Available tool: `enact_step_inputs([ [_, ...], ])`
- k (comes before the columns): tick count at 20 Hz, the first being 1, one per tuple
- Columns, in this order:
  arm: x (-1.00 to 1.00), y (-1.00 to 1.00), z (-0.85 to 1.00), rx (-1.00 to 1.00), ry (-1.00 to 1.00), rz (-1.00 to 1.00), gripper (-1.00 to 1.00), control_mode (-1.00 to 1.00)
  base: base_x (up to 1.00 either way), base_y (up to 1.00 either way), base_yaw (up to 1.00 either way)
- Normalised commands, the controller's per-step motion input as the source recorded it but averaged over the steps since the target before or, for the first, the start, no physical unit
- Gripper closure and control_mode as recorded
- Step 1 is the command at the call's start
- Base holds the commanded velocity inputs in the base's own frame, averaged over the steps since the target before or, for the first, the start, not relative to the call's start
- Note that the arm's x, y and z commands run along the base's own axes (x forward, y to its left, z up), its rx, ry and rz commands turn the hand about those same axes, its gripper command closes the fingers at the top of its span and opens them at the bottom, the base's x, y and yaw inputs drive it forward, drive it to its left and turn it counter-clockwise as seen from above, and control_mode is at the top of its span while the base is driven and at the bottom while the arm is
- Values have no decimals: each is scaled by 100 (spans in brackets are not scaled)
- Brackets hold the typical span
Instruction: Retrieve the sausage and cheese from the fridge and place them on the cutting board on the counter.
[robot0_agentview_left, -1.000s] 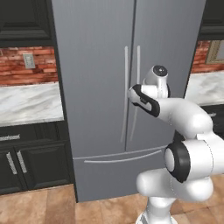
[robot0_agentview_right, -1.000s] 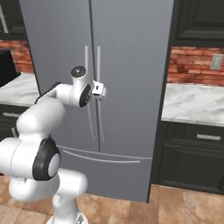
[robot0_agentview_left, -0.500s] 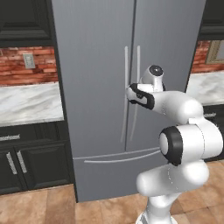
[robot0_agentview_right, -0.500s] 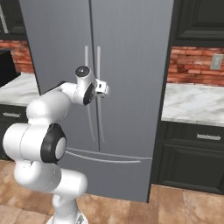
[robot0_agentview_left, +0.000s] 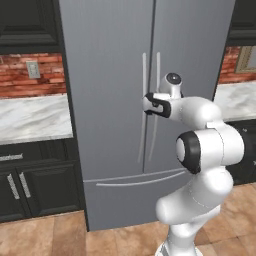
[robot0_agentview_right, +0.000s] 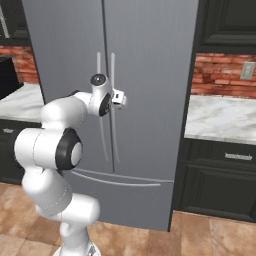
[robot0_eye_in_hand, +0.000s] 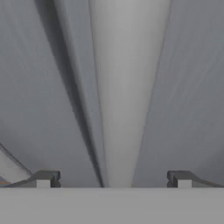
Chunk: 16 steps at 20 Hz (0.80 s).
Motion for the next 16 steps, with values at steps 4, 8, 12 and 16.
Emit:
enact_step_inputs([
  [4,24,-4,-17,0,0,0,-100,-100,0,0,0],
  [8,26,-4,-10,0,0,0,-100,-100,0,0,0],
  [12,27,-1,-4,0,0,0,-100,-100,0,0,0],
  [16,19,0,0,0,0,0,100,-100,0,0,0],
])
